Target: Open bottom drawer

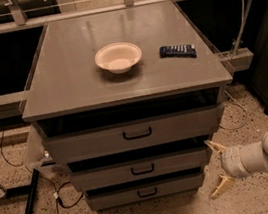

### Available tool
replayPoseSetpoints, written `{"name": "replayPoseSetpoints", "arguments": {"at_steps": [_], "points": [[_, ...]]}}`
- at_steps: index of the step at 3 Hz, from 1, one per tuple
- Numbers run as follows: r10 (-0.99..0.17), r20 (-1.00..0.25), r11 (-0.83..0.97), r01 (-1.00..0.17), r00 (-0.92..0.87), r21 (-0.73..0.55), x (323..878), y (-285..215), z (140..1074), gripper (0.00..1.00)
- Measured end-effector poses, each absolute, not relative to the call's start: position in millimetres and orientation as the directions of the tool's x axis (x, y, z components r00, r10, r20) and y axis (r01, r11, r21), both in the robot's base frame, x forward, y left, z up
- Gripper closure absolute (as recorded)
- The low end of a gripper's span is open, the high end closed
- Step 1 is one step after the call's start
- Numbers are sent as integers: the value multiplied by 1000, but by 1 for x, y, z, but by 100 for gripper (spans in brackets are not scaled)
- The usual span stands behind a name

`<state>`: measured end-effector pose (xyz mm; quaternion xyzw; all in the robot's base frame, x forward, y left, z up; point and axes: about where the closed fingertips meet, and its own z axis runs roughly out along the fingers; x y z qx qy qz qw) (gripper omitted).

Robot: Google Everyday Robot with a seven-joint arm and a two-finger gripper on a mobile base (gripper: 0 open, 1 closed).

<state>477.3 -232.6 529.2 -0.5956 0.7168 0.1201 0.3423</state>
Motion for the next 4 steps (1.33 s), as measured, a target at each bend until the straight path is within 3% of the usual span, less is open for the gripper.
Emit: {"name": "replayPoseSetpoints", "arguments": {"at_steps": [2,4], "points": [[-758,-650,235,-951,-50,-201,473,-221,500,0],[-764,-643,164,-981,-59,-105,470,-203,377,0]]}}
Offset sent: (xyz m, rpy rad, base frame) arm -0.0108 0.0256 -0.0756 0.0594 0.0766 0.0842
